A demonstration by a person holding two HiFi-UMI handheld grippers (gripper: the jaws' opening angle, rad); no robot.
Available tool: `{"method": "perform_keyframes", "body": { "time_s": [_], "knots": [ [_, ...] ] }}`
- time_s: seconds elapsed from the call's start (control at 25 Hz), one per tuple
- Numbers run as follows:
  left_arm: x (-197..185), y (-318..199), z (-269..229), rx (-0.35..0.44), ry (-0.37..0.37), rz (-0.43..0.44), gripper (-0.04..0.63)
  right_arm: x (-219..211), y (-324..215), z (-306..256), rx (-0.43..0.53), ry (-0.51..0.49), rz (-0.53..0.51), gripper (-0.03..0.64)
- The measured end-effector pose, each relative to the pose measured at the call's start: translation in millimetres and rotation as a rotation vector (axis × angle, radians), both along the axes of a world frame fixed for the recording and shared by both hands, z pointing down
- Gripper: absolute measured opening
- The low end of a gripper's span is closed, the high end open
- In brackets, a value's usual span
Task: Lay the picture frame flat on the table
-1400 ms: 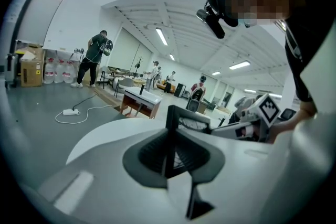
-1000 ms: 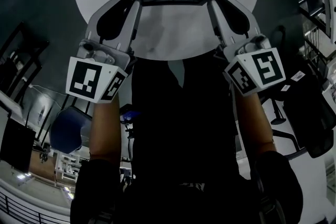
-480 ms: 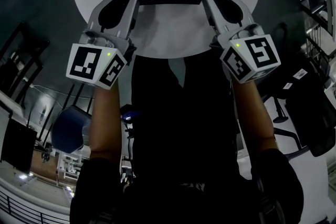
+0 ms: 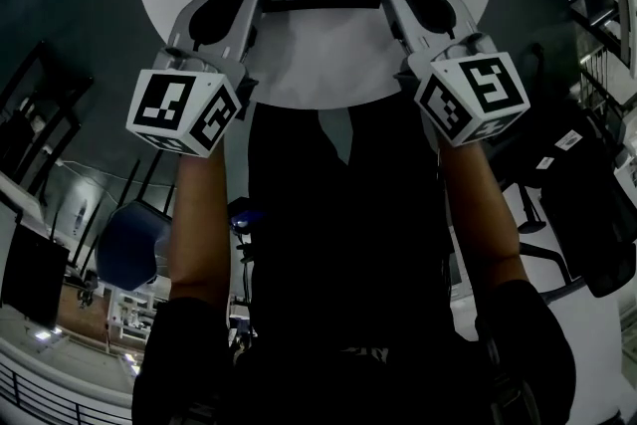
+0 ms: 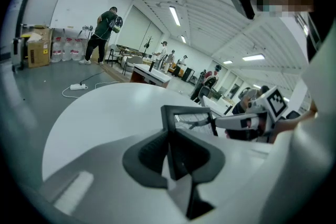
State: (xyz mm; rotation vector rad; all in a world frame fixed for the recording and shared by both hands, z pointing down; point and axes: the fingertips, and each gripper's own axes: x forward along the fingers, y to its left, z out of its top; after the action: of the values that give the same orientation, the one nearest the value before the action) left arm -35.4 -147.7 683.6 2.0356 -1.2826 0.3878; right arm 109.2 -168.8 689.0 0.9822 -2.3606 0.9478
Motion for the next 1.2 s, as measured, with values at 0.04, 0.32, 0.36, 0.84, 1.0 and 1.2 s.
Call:
{"method": "perform_keyframes", "body": {
  "time_s": [0.04, 0.32, 0.36, 0.84, 1.0, 1.2],
  "knots": [
    [0, 0, 1, -0.009, -0.005, 0.0, 0.038, 0, 0, 1, -0.002, 0.003, -0.004, 0.034],
    [3, 1, 9, -0.051, -0.023, 0.0, 0.04, 1, 0, 8, -0.013, 0.019, -0.01, 0.034],
    [2, 1, 10, -0.055, -0.027, -0.001, 0.041, 1, 0, 8, -0.015, 0.022, -0.012, 0.034],
    [2, -2, 19, -0.11, -0.071, 0.009, 0.043, -2, -2, 17, 0.015, 0.13, -0.067, 0.04],
    [4, 1, 24, -0.129, -0.088, 0.026, 0.044, -2, -1, 21, 0.047, 0.195, -0.1, 0.04],
    [6, 5, 30, -0.161, -0.11, 0.039, 0.044, -2, 1, 27, 0.064, 0.249, -0.129, 0.037]
  ]
}}
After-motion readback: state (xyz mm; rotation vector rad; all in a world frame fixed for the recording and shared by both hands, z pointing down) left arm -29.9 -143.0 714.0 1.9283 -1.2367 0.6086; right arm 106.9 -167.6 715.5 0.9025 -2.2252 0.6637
